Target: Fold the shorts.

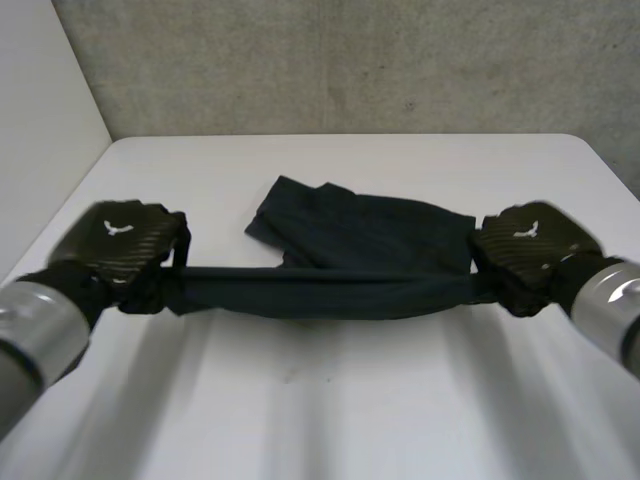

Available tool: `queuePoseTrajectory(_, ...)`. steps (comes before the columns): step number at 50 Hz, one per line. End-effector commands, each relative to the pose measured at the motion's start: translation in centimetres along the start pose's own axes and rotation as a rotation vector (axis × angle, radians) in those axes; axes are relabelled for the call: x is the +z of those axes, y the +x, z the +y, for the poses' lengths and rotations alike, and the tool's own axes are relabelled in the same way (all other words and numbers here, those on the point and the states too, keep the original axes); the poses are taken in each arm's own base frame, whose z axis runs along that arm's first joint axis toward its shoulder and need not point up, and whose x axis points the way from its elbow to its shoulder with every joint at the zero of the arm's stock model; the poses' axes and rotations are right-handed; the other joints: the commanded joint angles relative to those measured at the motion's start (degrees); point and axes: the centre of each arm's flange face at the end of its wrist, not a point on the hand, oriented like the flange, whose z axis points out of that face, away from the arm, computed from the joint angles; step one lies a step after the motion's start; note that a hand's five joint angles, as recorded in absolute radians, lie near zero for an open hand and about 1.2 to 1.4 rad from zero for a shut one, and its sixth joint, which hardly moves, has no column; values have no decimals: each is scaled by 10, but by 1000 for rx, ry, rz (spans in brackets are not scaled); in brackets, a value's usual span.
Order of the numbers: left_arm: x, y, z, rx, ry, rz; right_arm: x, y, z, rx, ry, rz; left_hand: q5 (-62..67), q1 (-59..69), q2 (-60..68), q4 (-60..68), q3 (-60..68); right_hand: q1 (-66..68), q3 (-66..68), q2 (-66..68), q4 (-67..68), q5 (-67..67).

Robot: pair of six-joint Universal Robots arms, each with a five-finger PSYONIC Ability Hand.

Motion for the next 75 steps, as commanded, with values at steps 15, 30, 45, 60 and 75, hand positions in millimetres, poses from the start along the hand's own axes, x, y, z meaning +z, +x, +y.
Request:
queuePoseTrajectory(15,-5,20,24,128,-171,144,-13,-8,13,-59,-129,-208,142,171,115,113,120,257,123,125,119,149)
queuePoseTrajectory(30,154,23,32,201,-61,71,96,25,35,7,-123,-16,142,171,115,113,120,257,123,125,119,149)
queuePoseTrajectory(45,268,40,25,213,189,-101,189,36,47,-77,47,256,142,171,115,113,120,257,123,125,119,149)
queuePoseTrajectory(60,295,67,42,228,367,-98,227,38,63,-140,118,386,-558,-529,-585,-587,-580,-443,-577,-575,-581,-551)
queuePoseTrajectory(75,219,51,12,207,267,-102,123,32,33,220,75,271,-553,-523,-580,-582,-574,-443,-577,-575,-581,-551)
